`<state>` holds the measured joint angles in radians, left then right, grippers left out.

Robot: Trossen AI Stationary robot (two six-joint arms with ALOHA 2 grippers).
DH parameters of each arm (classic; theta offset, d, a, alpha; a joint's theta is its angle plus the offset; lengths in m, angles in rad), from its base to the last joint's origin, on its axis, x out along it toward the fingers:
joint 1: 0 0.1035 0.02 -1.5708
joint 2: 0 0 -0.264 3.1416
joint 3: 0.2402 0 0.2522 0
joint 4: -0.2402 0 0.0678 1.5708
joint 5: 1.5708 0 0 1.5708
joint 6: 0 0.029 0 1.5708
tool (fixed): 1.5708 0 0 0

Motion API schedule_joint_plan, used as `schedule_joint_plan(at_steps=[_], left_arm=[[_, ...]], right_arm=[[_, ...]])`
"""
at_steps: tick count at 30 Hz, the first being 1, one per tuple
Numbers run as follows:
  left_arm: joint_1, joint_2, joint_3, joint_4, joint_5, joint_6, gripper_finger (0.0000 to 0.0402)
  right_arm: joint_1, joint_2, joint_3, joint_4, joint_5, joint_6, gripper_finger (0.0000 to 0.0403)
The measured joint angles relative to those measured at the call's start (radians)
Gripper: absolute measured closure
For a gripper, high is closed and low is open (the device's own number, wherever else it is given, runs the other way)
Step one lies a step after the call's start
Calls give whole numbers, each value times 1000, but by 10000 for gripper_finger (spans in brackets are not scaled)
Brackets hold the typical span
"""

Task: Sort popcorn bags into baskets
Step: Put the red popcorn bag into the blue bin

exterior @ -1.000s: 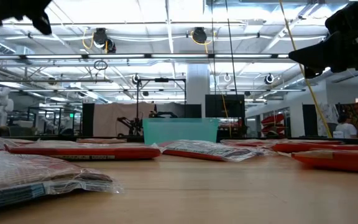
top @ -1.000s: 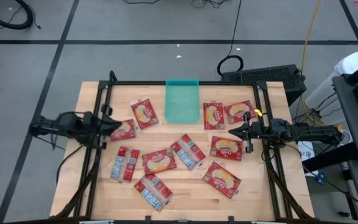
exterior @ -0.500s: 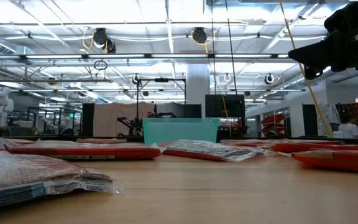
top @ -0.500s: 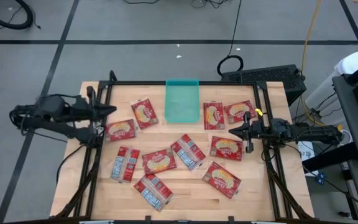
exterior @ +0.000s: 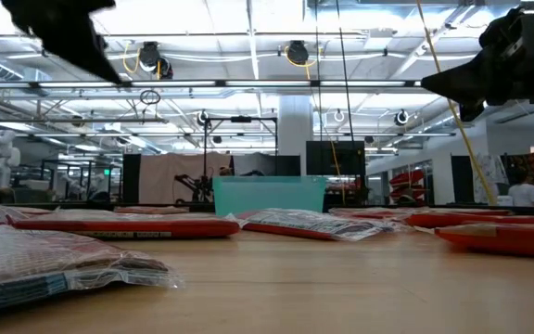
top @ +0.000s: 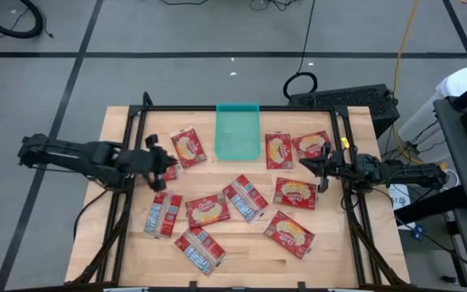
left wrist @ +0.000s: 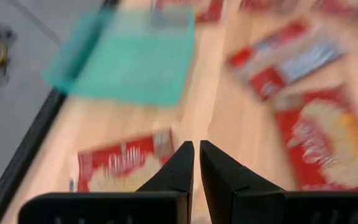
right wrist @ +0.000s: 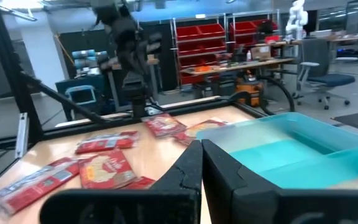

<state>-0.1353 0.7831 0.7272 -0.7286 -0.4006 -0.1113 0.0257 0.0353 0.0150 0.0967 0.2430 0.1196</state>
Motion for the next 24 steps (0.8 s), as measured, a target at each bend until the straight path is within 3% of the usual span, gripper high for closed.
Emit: schedule_joint_plan(at_steps=[3,14,24], left_arm=[[24,62,-58,52,-12,-29,350],[55,339,-175,247,-27,-82,214],[68,558,-178,296,-117,-93,192]], right_arm=[[0,0,0,0,7,0,403],[0,6,0,-4,7,-8,403],[0,77,0,-4,7,1,403]])
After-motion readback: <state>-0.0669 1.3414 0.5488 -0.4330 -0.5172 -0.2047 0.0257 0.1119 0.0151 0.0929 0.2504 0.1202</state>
